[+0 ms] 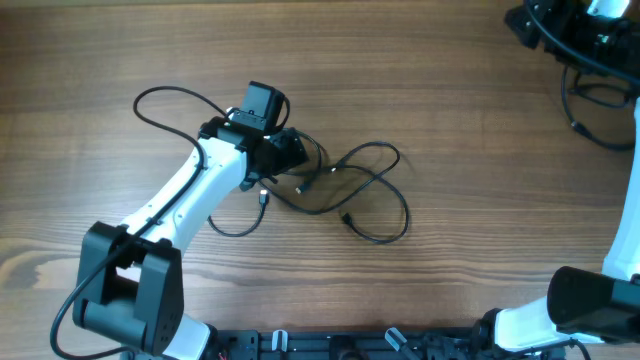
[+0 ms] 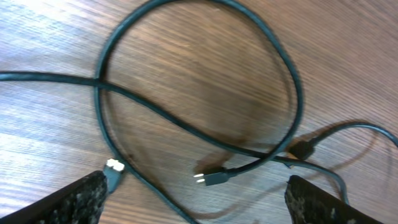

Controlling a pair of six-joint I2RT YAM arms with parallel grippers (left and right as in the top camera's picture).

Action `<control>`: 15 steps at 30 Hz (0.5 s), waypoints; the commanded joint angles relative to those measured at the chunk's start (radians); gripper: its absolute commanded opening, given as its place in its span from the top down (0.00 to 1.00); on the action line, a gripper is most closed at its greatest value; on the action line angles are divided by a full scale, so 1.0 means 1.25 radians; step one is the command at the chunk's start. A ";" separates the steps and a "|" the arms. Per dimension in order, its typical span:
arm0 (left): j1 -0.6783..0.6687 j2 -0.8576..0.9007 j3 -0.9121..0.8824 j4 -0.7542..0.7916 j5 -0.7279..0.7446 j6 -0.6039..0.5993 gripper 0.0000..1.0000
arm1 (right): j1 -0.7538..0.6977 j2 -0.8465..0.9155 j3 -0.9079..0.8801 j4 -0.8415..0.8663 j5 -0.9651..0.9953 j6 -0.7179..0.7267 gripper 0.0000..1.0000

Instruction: Untangle cables

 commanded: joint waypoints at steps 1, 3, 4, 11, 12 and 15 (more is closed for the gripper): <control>-0.039 0.037 -0.005 0.040 0.008 -0.014 0.06 | 0.012 0.018 -0.001 -0.006 0.018 -0.015 0.13; -0.064 0.067 -0.005 0.087 0.010 -0.014 0.08 | 0.012 0.019 -0.002 -0.009 0.018 -0.019 0.14; -0.074 0.082 -0.005 0.107 0.010 -0.014 0.09 | 0.012 0.019 -0.002 -0.010 0.018 -0.025 0.14; -0.097 0.173 -0.005 0.179 0.016 -0.014 0.25 | 0.012 0.019 -0.002 -0.013 0.035 -0.034 0.14; -0.097 0.173 -0.005 0.182 0.016 -0.014 0.28 | 0.012 0.019 -0.002 -0.013 0.038 -0.035 0.14; -0.097 0.173 -0.005 0.185 0.016 -0.014 0.46 | 0.012 0.019 -0.002 -0.013 0.038 -0.034 0.14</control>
